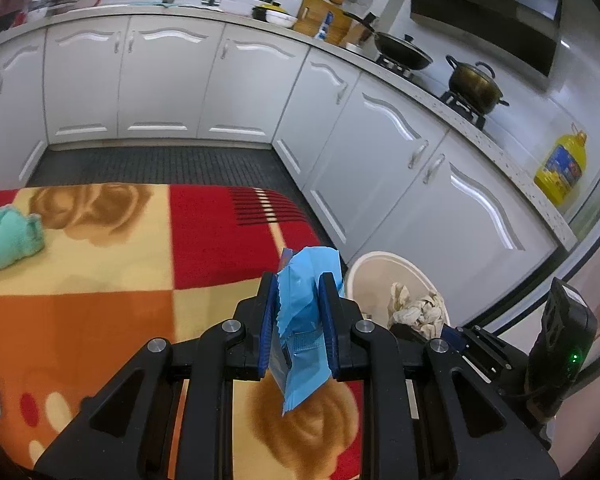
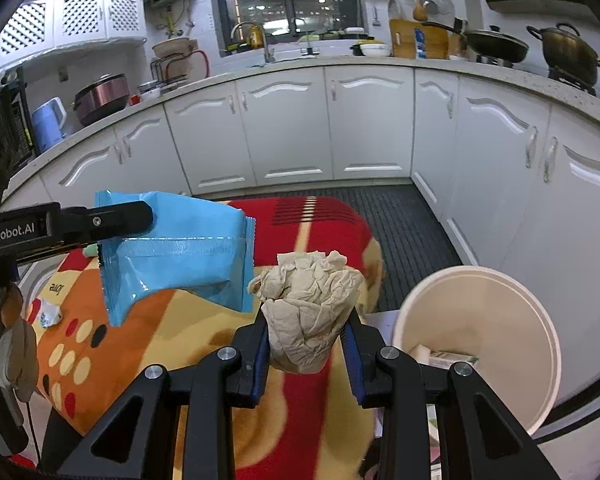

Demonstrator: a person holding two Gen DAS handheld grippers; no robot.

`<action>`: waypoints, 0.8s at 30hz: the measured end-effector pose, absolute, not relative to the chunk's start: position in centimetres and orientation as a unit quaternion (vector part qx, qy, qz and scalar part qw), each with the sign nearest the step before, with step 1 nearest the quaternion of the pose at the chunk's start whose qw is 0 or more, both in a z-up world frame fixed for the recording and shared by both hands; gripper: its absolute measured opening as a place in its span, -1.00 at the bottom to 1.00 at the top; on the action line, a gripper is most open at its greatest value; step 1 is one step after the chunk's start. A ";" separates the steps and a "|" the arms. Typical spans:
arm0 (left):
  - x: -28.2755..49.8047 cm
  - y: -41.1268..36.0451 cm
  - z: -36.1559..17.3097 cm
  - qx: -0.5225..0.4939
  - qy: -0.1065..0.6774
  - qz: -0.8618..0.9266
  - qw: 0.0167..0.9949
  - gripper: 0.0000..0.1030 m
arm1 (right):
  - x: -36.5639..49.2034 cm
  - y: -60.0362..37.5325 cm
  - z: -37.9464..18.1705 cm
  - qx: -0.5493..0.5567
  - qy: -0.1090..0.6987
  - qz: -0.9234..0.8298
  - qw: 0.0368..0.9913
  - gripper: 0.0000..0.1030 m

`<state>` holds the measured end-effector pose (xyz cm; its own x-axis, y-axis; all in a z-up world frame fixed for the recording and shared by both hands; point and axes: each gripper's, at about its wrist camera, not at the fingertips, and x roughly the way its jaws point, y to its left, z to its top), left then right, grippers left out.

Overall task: Collect trash
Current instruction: 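Carry the wrapper and paper over the bin and open both tools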

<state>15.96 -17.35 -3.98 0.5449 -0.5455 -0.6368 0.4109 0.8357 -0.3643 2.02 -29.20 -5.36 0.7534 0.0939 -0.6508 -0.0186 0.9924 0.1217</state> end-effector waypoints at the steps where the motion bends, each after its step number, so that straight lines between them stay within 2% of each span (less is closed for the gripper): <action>1: 16.0 -17.8 -4.0 -0.084 0.392 -0.276 0.874 -0.63 | 2.0 -29.6 -5.4 0.056 0.350 0.027 0.935 -0.41; 14: 17.6 -27.6 -5.5 -0.054 0.412 -0.326 0.849 -0.63 | 1.0 -38.0 -8.0 0.093 0.379 -0.053 0.919 -0.41; 24: 18.7 -33.6 -8.7 -0.032 0.438 -0.344 0.830 -0.63 | 0.9 -43.1 -10.8 0.131 0.406 -0.099 0.899 -0.41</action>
